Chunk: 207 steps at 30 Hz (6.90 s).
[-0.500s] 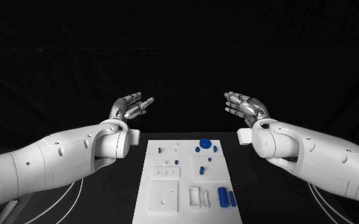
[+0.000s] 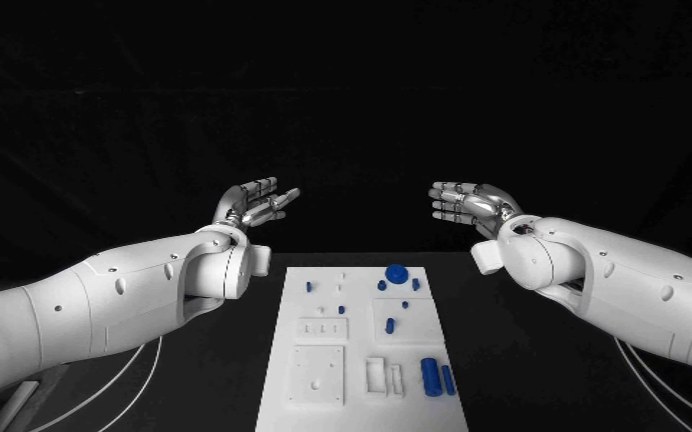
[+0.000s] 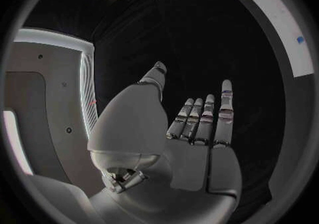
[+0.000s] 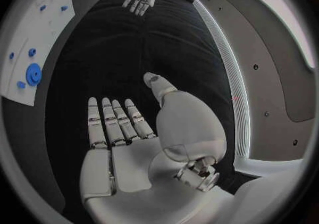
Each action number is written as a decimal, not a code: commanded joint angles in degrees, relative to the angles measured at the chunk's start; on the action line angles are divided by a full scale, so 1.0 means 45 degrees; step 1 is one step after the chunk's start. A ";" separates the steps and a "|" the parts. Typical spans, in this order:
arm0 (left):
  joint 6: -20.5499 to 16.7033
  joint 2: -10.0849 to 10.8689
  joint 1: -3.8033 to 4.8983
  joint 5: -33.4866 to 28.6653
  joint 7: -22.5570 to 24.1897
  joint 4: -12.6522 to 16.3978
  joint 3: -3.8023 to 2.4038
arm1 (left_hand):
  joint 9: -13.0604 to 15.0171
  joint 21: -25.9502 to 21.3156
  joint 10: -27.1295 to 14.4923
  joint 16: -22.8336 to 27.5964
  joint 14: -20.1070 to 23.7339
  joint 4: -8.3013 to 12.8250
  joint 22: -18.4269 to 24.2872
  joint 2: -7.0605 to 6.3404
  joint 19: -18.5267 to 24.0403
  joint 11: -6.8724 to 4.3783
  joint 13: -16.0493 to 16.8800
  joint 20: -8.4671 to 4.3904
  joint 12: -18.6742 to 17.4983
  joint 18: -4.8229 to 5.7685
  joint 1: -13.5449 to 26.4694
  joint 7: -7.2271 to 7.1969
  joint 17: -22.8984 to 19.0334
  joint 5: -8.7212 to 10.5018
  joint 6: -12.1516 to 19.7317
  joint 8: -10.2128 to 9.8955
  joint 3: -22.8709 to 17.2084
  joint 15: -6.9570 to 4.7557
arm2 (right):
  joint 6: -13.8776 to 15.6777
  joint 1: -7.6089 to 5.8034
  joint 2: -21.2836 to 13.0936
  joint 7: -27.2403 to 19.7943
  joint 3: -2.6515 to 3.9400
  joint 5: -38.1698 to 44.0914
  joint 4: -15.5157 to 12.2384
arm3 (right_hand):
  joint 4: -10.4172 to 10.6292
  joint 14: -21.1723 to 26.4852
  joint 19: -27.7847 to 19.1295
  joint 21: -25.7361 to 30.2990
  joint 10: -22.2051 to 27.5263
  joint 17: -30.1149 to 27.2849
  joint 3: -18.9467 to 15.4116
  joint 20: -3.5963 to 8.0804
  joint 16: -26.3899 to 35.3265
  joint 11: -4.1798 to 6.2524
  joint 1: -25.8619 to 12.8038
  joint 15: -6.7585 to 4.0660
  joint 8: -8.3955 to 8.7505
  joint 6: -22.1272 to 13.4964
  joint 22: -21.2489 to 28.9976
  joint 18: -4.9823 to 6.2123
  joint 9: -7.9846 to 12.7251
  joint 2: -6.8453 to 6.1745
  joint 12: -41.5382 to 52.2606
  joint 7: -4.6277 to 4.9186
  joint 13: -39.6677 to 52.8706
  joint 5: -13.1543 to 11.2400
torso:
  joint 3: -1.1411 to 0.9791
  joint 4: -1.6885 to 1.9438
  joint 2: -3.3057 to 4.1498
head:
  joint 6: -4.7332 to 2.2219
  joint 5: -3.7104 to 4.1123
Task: Assemble the parts on the task board
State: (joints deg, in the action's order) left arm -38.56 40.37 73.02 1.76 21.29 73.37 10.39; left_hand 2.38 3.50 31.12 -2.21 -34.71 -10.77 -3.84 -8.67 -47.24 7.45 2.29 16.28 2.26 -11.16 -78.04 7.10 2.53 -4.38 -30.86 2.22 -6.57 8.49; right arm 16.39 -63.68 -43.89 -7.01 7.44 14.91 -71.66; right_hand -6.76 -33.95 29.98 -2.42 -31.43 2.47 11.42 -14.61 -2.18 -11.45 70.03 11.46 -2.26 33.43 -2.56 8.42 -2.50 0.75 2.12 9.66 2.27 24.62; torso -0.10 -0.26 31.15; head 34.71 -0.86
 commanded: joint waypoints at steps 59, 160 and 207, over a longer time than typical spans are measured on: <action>0.2474 0.2216 0.1242 0.1510 -0.0003 0.3800 -0.0366 | 0.0195 0.1312 0.6296 -0.0447 -0.6356 0.2426 -0.0147 0.1437 -0.2698 0.0361 0.0237 -0.2036 0.0272 0.1330 0.0457 0.0590 0.0256 0.0354 -0.3929 0.0225 0.1167 -0.0100 | 0.0884 0.0879 0.2398 0.4042 -0.0032 2.1309 0.1606 | -0.1351 -1.0976 1.1534 -0.6554 -0.6949 0.5589 0.3513 0.3495 -1.0287 0.1358 0.1345 -0.2552 -0.0285 0.6616 -0.5399 0.0235 -0.0275 -0.2332 0.0256 -0.0831 0.0226 -0.4298 | 0.0312 0.1197 0.2567 | -0.0456 0.0991; 0.2469 0.1795 0.1601 0.1522 -0.0288 0.3510 -0.0417 | 0.0197 0.1327 0.6005 -0.0464 -0.6251 0.2335 -0.0126 0.1389 -0.2616 0.0436 0.0236 -0.1974 0.0273 0.1278 0.0363 0.0594 0.0255 0.0342 -0.4007 0.0229 0.0924 -0.0052 | 0.2498 0.0596 0.4589 0.5040 0.0277 2.1113 0.2684 | -0.1256 -1.0806 1.1643 -0.7188 -1.0154 0.5631 0.6033 0.4269 -1.0774 0.2155 0.0959 -0.3280 -0.0300 0.8535 -1.2356 -0.0361 -0.0306 -0.1765 0.0279 -0.1075 0.0285 -0.4695 | 0.0541 0.1570 0.3318 | -0.0902 0.1058; 0.2425 0.1503 0.1852 0.1542 -0.0288 0.3278 -0.0409 | 0.0196 0.1354 0.5992 -0.0466 -0.6243 0.2317 -0.0124 0.1372 -0.2597 0.0439 0.0236 -0.1970 0.0273 0.1274 0.0324 0.0598 0.0255 0.0342 -0.3983 0.0229 0.0907 -0.0051 | 0.2074 0.0591 0.4970 0.4842 0.0255 2.1078 0.3175 | -0.1346 -1.0799 1.1840 -0.6520 -1.0142 0.5590 0.6012 0.4266 -1.0747 0.2152 0.0906 -0.3277 -0.0303 0.8544 -1.3049 -0.0368 -0.0304 -0.1735 0.0276 -0.1075 0.0280 -0.4622 | 0.0632 0.1665 0.3581 | -0.0832 0.1099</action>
State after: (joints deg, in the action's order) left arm -28.10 47.27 81.28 8.38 19.62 88.14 8.60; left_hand 3.19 9.51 58.55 -4.61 -63.16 -0.37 -4.49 -2.19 -59.38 9.31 3.27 7.37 3.20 -5.75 -76.22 9.71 3.72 -3.05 -48.52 3.05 -2.34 8.30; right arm 26.74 -61.12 -21.53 15.16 8.62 109.35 -57.19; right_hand -12.59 -82.61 82.94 -32.14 -74.52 27.67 38.25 4.62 -50.76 -4.07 73.93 -3.07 -3.40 71.34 -61.24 5.75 -3.77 -7.62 2.97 4.79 3.39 3.56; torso 2.70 7.23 47.20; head 30.98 4.01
